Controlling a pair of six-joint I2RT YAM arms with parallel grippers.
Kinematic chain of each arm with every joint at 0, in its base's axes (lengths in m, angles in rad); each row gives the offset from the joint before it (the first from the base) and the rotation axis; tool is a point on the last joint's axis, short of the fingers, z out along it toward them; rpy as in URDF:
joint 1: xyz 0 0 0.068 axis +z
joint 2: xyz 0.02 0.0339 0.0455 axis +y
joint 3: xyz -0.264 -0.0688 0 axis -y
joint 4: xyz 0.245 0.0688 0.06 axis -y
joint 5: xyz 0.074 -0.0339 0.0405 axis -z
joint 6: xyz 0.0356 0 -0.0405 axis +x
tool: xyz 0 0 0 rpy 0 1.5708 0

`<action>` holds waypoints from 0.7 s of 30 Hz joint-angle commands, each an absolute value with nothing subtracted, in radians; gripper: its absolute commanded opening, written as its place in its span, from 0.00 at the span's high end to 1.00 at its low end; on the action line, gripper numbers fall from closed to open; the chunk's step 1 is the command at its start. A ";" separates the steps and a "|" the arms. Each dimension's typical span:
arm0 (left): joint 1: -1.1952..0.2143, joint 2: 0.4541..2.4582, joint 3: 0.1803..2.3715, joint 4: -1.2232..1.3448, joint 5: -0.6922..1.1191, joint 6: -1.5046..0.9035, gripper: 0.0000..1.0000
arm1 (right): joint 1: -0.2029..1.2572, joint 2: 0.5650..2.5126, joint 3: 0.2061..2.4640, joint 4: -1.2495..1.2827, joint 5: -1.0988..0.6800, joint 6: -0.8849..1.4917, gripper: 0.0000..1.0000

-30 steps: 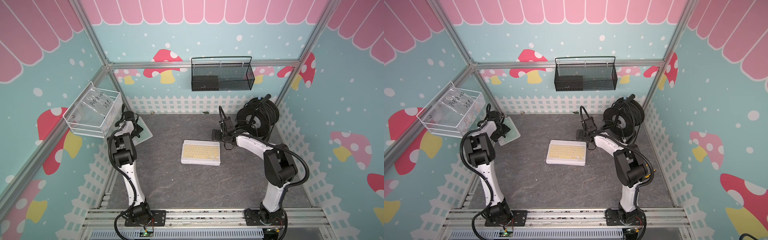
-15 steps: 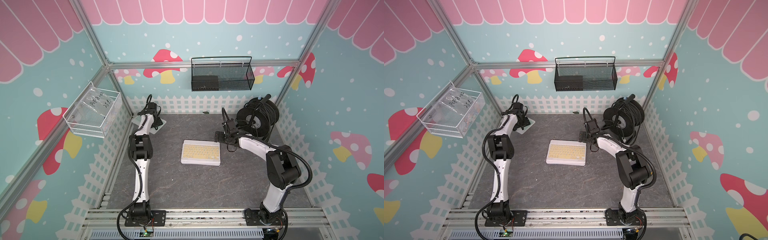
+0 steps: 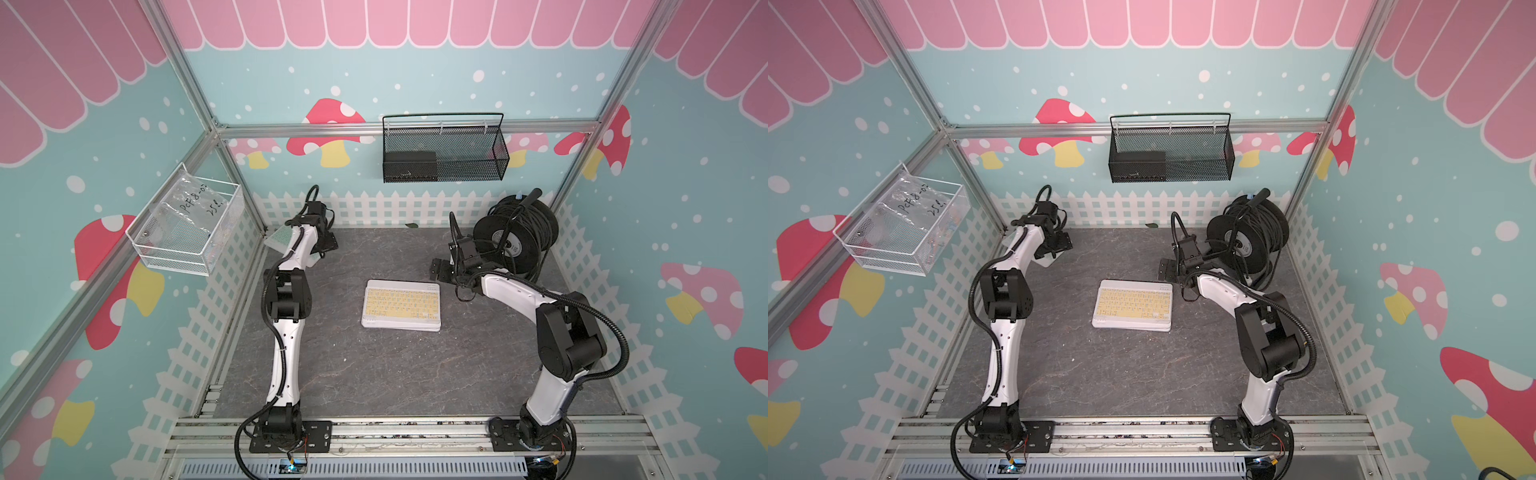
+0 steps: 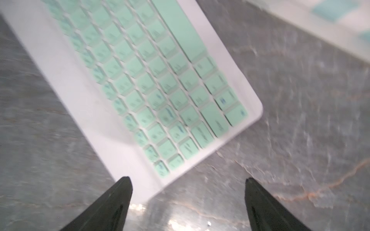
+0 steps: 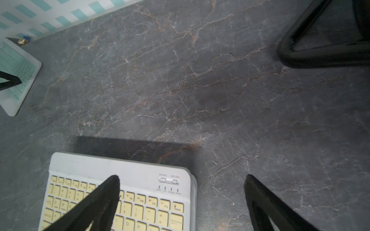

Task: Stack the numeric keypads
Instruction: Move the numeric keypad to the center of the board.

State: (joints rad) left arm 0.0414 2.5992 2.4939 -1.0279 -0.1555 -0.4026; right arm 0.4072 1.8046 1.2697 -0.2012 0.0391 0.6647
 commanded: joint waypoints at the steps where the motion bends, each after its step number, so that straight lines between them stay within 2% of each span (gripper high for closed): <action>1: 0.122 2.574 2.493 -1.004 -0.139 -0.486 0.09 | 0.407 1.840 1.327 -0.108 -0.018 0.639 0.01; 4: 0.166 2.599 2.493 -1.000 -0.113 -0.535 0.09 | 0.407 1.890 1.382 -0.025 -0.068 0.614 0.01; 8: 0.197 2.624 2.491 -0.981 -0.084 -0.579 0.10 | 0.407 2.049 1.533 0.077 -0.207 0.588 0.02; 14: 0.230 2.676 2.542 -0.934 -0.085 -0.653 0.11 | 0.425 2.240 1.775 0.091 -0.307 0.584 0.04; 21: 0.279 2.741 2.561 -0.842 0.024 -0.822 0.11 | 0.433 2.262 1.751 0.091 -0.331 0.579 0.04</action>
State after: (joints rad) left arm 0.2558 2.6938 2.5450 -0.8906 -0.0292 -0.7193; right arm 0.4278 2.2601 1.7580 0.0681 -0.2974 0.5991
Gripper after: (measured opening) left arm 0.891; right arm 0.959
